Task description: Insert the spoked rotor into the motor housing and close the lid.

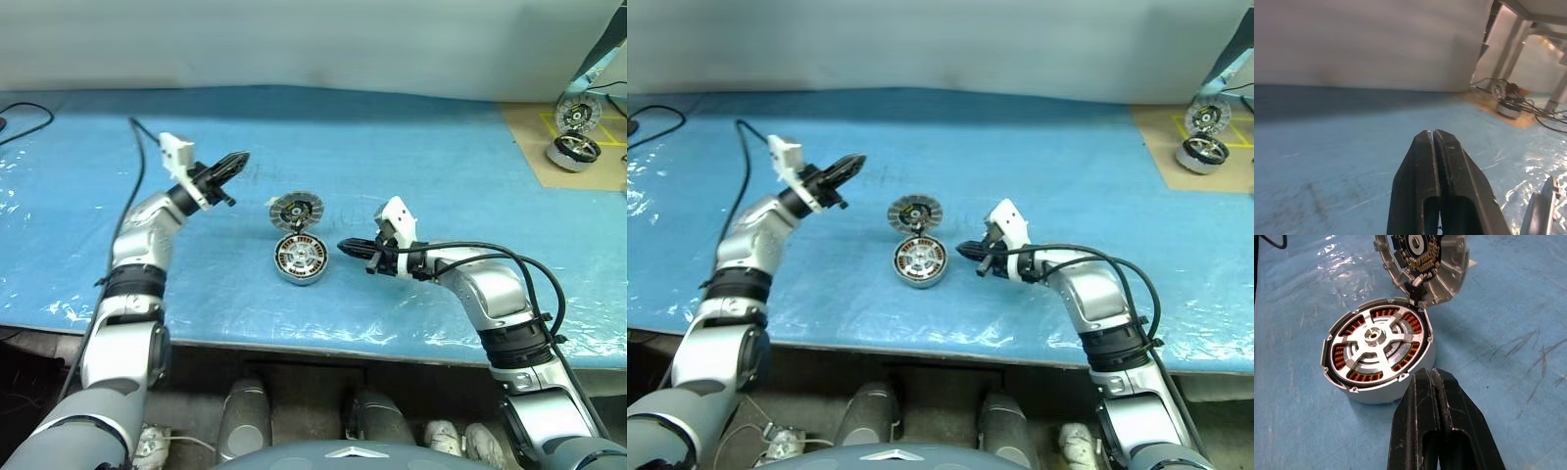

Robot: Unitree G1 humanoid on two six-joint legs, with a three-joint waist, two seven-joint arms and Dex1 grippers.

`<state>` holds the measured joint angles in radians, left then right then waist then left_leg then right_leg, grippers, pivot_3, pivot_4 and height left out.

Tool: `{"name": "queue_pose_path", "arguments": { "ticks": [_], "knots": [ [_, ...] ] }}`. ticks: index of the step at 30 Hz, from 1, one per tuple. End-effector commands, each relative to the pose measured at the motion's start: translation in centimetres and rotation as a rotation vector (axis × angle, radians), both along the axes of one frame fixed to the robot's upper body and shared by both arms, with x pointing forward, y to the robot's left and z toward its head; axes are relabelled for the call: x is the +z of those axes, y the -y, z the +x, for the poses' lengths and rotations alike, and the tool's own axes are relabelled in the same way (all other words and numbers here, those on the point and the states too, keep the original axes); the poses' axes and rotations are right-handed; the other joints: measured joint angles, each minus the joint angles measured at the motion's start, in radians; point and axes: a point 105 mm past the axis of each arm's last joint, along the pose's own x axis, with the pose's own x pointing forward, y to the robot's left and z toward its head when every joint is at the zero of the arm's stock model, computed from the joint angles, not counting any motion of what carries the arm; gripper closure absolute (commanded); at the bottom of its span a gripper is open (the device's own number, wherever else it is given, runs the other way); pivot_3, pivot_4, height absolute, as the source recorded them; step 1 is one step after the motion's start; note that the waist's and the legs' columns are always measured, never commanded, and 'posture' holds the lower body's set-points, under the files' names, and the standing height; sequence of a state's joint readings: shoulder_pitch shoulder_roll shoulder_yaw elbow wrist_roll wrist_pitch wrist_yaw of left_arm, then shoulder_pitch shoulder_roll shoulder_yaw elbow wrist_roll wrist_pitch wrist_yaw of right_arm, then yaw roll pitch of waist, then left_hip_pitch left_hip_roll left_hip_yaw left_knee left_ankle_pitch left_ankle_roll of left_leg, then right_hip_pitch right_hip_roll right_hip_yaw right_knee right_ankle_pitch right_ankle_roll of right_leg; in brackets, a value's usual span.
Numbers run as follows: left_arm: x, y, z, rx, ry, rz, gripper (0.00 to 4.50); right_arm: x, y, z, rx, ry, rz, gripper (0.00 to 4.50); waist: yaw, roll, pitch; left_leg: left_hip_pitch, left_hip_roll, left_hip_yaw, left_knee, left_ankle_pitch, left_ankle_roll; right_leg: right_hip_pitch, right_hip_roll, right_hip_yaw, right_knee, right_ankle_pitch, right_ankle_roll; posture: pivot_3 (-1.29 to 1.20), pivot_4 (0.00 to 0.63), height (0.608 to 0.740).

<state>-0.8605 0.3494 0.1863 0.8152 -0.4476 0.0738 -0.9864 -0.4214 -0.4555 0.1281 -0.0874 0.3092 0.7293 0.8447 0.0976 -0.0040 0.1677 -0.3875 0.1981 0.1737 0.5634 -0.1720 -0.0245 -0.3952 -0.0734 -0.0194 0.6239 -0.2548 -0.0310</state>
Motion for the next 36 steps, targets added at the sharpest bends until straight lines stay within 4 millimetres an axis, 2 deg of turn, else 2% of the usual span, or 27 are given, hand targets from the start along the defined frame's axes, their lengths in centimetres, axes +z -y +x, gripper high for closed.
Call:
{"name": "queue_pose_path", "arguments": {
  "ticks": [1, 3, 7, 13, 26, 36],
  "knots": [
    [0.5, 2.2, 0.0, -0.138, 0.009, 0.038, 4.48, 1.3, -0.2, -0.3, 0.009, 0.047, 0.018, 4.50, -0.002, 0.000, 0.000, 0.000, 0.000, 0.000, -0.001, 0.000, 0.000, -0.001, 0.000, 0.000, 0.000, 0.000, 0.000, 0.00, 0.150, 0.740],
    [0.1, 3.1, -0.3, -0.221, -0.018, 0.067, 4.48, 1.3, -0.1, -0.4, 0.000, 0.048, 0.018, 4.50, -0.002, 0.000, 0.000, -0.001, -0.001, 0.000, -0.002, 0.000, 0.000, -0.001, 0.001, -0.001, 0.000, 0.000, 0.000, 0.00, 0.150, 0.740],
    [-1.3, 3.5, -1.0, -0.329, -0.075, 0.154, 4.48, 1.3, 0.3, -0.6, -0.024, 0.046, 0.019, 4.50, 0.000, 0.000, 0.000, -0.003, -0.002, 0.000, -0.002, 0.000, 0.001, -0.003, 0.000, -0.002, 0.000, 0.000, 0.000, 0.00, 0.150, 0.740],
    [-2.2, 3.0, -2.5, -0.484, -0.152, 0.250, 4.48, 1.1, 0.9, -0.8, -0.059, 0.045, 0.018, 4.50, 0.004, -0.002, 0.001, -0.006, 0.001, -0.002, -0.001, 0.000, 0.000, -0.004, -0.001, -0.004, 0.000, 0.000, 0.000, 0.00, 0.150, 0.740],
    [-2.5, 4.5, -2.6, -0.526, -0.086, 0.343, 4.48, 1.1, 1.1, -0.5, -0.091, 0.045, 0.020, 4.50, 0.009, -0.002, 0.001, -0.006, 0.001, -0.002, -0.001, 0.000, 0.000, -0.004, -0.001, -0.005, 0.000, 0.000, 0.000, 0.00, 0.150, 0.740],
    [-2.6, 5.3, -2.5, -0.520, -0.065, 0.347, 4.48, 0.9, 2.1, -0.8, -0.111, 0.039, 0.008, 4.50, 0.011, -0.002, 0.002, -0.007, 0.001, -0.002, -0.001, 0.000, 0.000, -0.004, -0.001, -0.005, 0.000, 0.000, 0.000, 0.00, 0.150, 0.740]
  ]
}}
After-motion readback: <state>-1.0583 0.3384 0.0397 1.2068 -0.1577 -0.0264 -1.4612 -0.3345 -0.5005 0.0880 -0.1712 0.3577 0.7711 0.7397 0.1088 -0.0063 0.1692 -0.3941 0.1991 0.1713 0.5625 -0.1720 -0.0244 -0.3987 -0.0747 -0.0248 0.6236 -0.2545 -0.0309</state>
